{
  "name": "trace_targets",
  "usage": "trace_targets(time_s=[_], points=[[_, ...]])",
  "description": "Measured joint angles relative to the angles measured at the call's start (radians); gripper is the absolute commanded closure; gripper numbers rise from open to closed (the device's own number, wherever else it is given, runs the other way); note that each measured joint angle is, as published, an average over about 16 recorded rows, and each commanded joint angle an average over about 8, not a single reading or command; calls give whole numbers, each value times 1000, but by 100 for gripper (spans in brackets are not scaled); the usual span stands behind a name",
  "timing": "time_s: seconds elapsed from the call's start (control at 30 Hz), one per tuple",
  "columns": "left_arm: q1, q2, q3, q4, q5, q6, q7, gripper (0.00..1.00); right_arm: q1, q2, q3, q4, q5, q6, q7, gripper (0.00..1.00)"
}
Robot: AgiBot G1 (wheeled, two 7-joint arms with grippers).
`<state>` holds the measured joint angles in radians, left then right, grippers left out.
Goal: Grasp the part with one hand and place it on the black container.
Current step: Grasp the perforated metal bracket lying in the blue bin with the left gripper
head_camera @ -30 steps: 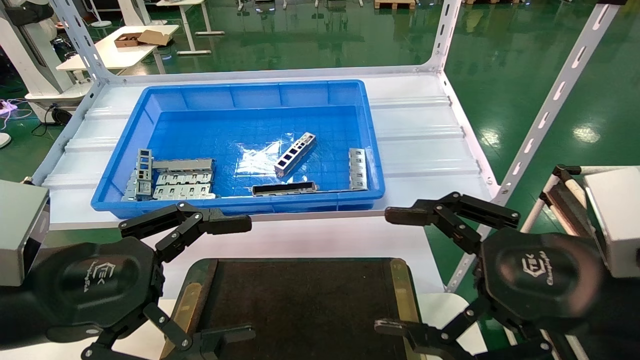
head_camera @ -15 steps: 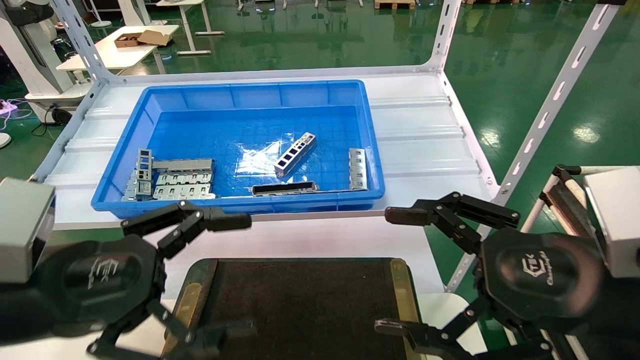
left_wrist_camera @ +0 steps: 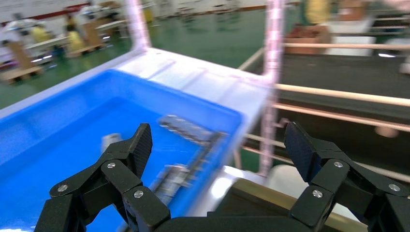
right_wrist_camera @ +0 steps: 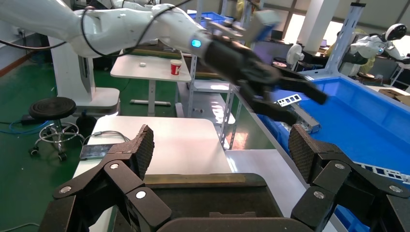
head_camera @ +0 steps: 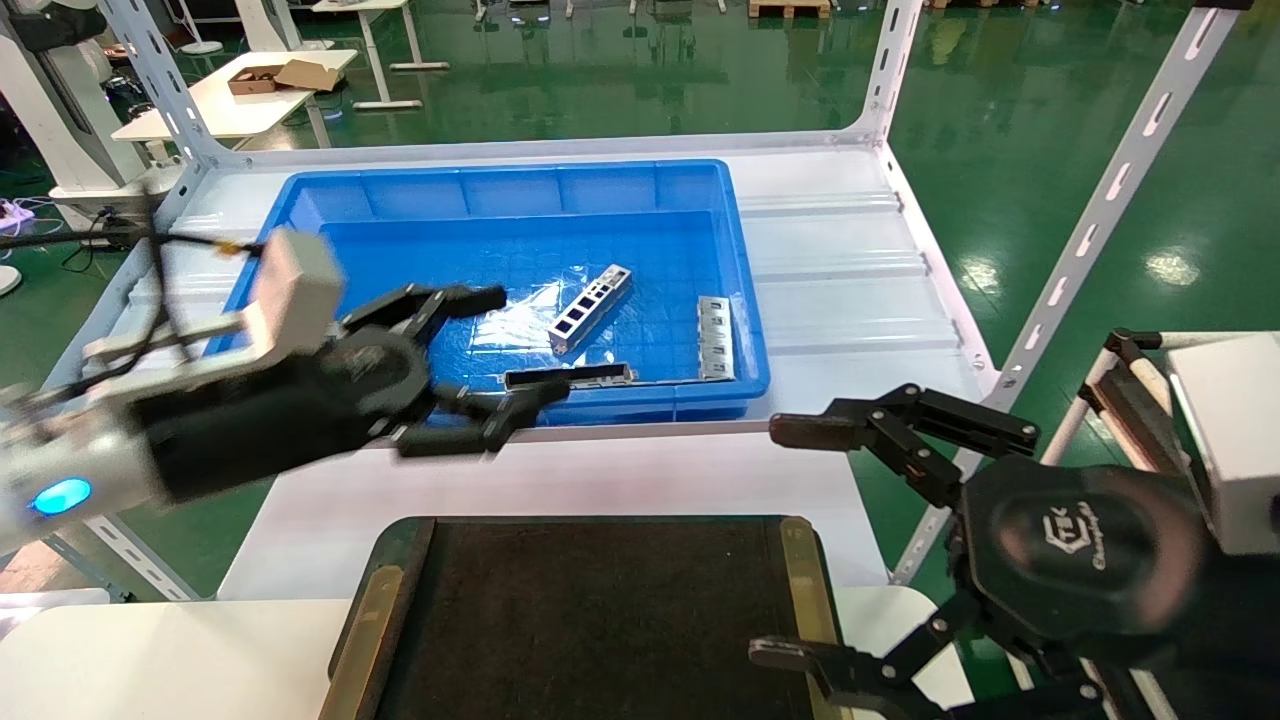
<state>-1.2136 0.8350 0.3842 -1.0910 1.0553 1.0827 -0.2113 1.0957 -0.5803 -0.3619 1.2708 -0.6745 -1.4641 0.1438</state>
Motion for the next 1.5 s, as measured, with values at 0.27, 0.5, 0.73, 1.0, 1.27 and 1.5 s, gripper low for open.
trace_targets(time_s=[0.27,0.5,0.73,1.0,1.27,1.5], points=[[-138,184,72,236,149,-161,20,0,0,0,0,0,0,0,0,0],[-252,344,114,494,232,-265,89,6,0,0,0,0,0,0,0,23],[-325,461,129,718,261,-344,181,92,0,0,0,0,0,0,0,100],[-357,516,132,862,241,-397,257,100,0,0,0,0,0,0,0,100],[-366,523,141,913,203,-417,282,100,0,0,0,0,0,0,0,100],[-368,524,156,934,178,-423,283,100,0,0,-1,0,0,0,0,100]])
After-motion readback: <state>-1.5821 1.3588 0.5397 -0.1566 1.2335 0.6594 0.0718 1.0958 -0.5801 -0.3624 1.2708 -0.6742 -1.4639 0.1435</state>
